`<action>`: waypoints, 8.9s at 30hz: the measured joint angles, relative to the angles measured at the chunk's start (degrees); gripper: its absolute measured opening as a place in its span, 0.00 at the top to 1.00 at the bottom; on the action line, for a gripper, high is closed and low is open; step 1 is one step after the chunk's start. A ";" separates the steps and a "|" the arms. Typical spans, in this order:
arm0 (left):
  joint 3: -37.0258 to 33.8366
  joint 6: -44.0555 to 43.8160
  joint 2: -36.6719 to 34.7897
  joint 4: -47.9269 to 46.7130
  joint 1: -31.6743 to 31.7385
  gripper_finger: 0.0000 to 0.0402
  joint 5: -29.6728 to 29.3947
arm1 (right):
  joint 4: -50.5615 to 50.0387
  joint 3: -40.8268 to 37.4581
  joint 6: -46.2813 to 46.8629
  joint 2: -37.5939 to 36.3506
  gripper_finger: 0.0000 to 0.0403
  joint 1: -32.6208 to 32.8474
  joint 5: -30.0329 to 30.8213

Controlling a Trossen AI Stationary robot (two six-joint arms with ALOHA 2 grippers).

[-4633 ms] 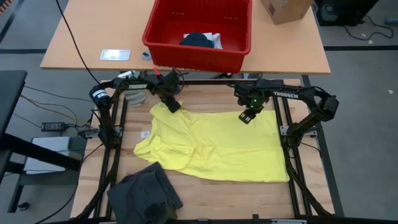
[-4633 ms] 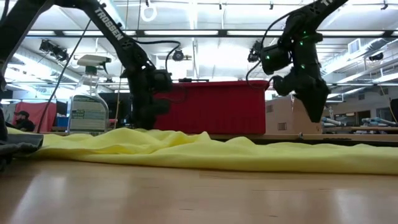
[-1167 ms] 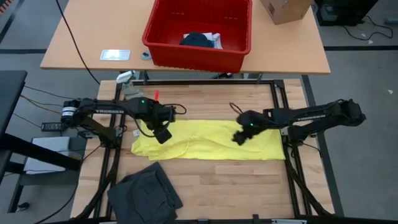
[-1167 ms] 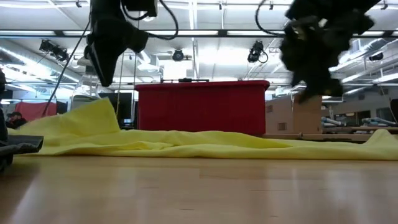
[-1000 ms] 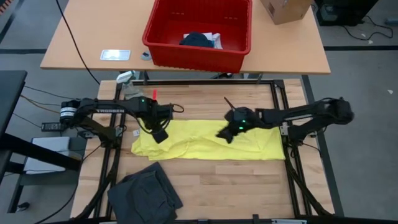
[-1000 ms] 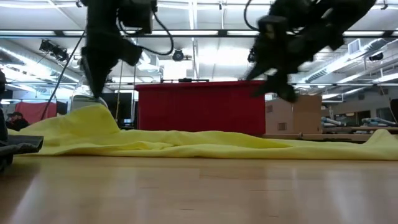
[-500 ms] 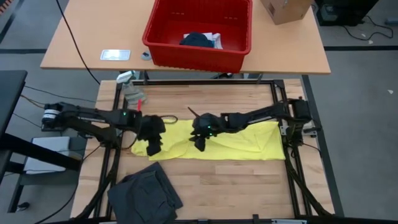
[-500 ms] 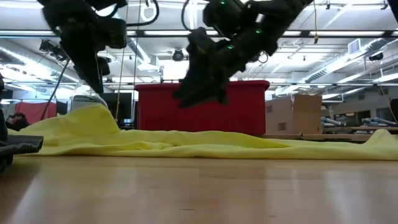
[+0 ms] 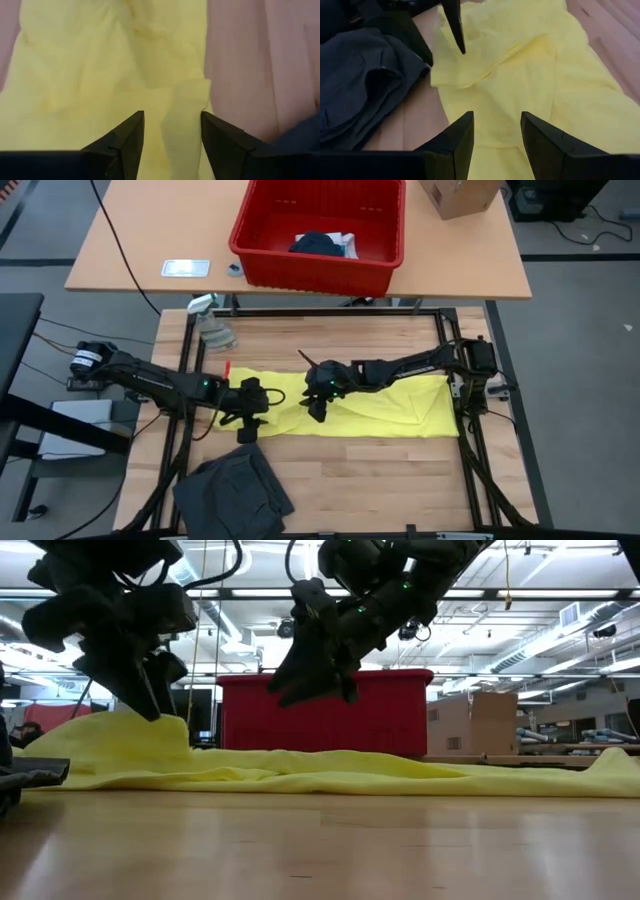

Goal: Fold Laundry from Bin
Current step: Fold the yellow shirt

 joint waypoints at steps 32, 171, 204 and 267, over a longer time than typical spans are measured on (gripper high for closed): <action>28.07 -4.23 2.08 -36.20 0.75 1.00 0.85 | 23.75 0.04 -26.19 7.04 0.55 -3.00 -0.18; 7.02 -7.22 23.51 7.50 39.65 0.72 -1.55 | -46.48 -22.70 20.44 -20.99 0.96 -9.15 -1.35; 20.49 -27.23 34.35 39.58 0.76 0.72 -7.69 | -32.20 -27.74 28.76 -22.35 0.99 21.35 -8.70; 67.48 -14.52 62.86 12.46 -28.59 0.68 -12.41 | 21.91 -24.15 28.32 -9.89 0.66 54.16 -7.31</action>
